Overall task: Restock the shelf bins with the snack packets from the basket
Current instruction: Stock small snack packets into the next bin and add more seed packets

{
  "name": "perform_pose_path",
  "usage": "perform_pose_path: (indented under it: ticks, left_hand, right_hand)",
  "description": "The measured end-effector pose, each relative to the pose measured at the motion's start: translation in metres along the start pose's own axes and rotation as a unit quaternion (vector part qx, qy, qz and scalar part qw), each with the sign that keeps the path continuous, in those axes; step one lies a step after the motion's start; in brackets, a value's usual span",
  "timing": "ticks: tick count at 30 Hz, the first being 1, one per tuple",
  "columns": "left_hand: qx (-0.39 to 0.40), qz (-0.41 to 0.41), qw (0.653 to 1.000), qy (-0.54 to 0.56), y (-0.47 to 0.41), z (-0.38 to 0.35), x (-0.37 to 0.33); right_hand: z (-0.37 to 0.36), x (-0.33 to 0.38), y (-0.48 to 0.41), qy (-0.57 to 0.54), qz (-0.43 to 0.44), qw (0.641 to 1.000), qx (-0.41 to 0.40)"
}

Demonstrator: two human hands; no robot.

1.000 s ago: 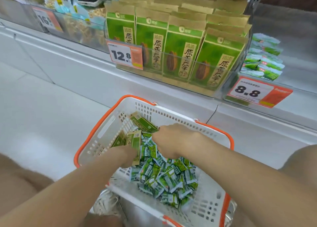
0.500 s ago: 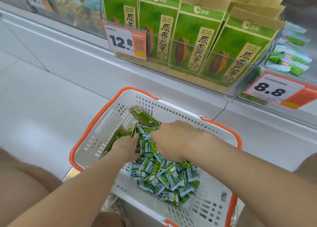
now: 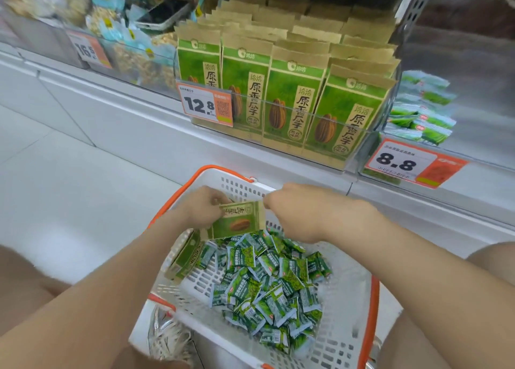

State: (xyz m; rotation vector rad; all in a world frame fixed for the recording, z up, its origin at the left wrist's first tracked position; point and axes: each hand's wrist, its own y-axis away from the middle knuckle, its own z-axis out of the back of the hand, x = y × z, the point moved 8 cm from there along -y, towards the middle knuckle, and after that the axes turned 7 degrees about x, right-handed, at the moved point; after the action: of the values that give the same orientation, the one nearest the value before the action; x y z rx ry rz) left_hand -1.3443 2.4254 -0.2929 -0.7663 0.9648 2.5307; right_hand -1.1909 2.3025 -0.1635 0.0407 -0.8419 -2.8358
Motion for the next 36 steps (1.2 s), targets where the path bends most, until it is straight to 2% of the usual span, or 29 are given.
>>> perform_pose_path:
  ticks: [3,5,6,8,11,15,18,21,24,25,26,29,31,33,36]
  left_hand:
    - [0.139,-0.103,0.979,0.109,0.026,-0.003,-0.051]
    - [0.176,-0.156,0.960,0.151,0.046,0.002,-0.083]
    - [0.162,-0.176,0.954,0.180,0.053,0.009,-0.096]
    - [0.080,-0.207,0.942,0.251,0.066,0.033,-0.119]
    - [-0.037,-0.239,0.917,0.317,0.085,0.064,-0.141]
    - [0.024,-0.264,0.892,0.365,0.103,0.070,-0.172]
    - [-0.041,-0.297,0.901,0.312,0.118,0.088,-0.197]
    - [-0.107,-0.307,0.909,0.261,0.125,0.103,-0.211]
    - [-0.119,-0.326,0.910,0.226,0.135,0.113,-0.229]
    - [-0.137,-0.336,0.909,0.205,0.137,0.119,-0.236]
    - [-0.170,-0.345,0.906,0.178,0.139,0.127,-0.242]
    - [-0.322,-0.352,0.878,0.031,0.144,0.158,-0.259]
    - [-0.354,-0.310,0.876,-0.106,0.138,0.164,-0.266]
    - [-0.337,-0.263,0.882,-0.198,0.128,0.160,-0.266]
    - [-0.341,-0.282,0.874,-0.203,0.121,0.156,-0.263]
  right_hand:
    - [0.015,-0.012,0.004,-0.030,0.004,0.997,-0.075]
    - [0.019,-0.017,0.006,-0.077,0.007,0.993,-0.086]
    - [0.019,-0.019,0.009,-0.110,0.002,0.991,-0.078]
    - [0.025,-0.023,0.016,-0.159,-0.007,0.984,-0.076]
    - [0.052,-0.026,0.037,-0.228,0.006,0.962,-0.148]
    - [0.091,-0.054,0.068,-0.375,-0.016,0.872,-0.314]
    - [0.097,-0.067,0.081,-0.448,-0.007,0.827,-0.338]
    - [0.111,-0.073,0.103,-0.435,-0.005,0.806,-0.401]
    - [0.127,-0.074,0.120,-0.421,0.016,0.794,-0.439]
    - [0.134,-0.077,0.129,-0.415,0.017,0.778,-0.472]
    - [0.140,-0.080,0.141,-0.412,0.016,0.749,-0.519]
    - [0.155,-0.085,0.178,-0.416,0.048,0.627,-0.657]
    - [0.160,-0.085,0.189,-0.410,0.078,0.573,-0.706]
    - [0.166,-0.082,0.191,-0.381,0.094,0.557,-0.732]
    - [0.175,-0.080,0.182,-0.320,0.085,0.581,-0.744]
